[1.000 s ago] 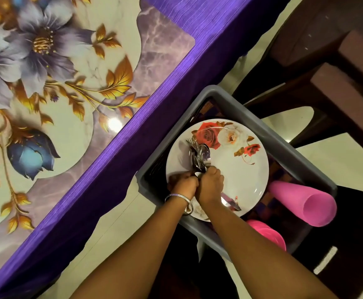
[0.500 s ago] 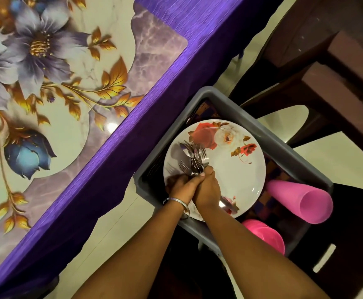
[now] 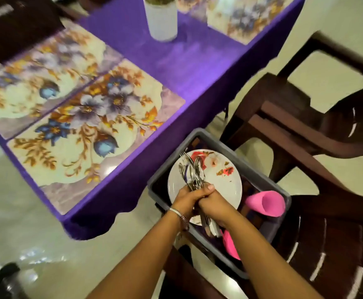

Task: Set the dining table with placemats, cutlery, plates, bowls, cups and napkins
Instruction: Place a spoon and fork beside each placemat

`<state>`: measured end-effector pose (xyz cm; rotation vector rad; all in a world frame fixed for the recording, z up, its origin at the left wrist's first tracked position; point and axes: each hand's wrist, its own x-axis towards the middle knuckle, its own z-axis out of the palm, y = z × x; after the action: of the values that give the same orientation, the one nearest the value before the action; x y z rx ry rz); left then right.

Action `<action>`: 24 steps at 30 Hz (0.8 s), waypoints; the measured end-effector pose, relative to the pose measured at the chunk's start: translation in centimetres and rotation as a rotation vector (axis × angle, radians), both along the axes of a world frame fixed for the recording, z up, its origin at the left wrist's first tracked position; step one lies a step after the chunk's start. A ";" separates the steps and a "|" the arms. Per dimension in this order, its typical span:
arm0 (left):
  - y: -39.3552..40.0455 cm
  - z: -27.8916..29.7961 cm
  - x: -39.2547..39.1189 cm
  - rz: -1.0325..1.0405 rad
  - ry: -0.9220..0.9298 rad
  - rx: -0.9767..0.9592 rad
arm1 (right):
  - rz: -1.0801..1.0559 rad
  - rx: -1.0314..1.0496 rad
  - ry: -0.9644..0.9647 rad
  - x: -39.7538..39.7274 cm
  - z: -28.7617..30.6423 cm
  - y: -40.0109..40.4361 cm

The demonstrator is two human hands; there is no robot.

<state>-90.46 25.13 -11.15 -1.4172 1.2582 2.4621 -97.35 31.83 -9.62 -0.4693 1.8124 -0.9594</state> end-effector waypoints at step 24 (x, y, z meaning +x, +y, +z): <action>-11.3 25.1 21.0 0.599 0.272 -0.210 | 0.072 -0.350 -0.008 21.1 24.3 -11.9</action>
<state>-69.48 13.78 13.98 -1.7732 1.3214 3.0747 -76.26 19.94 14.72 -0.7398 1.6125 -1.2320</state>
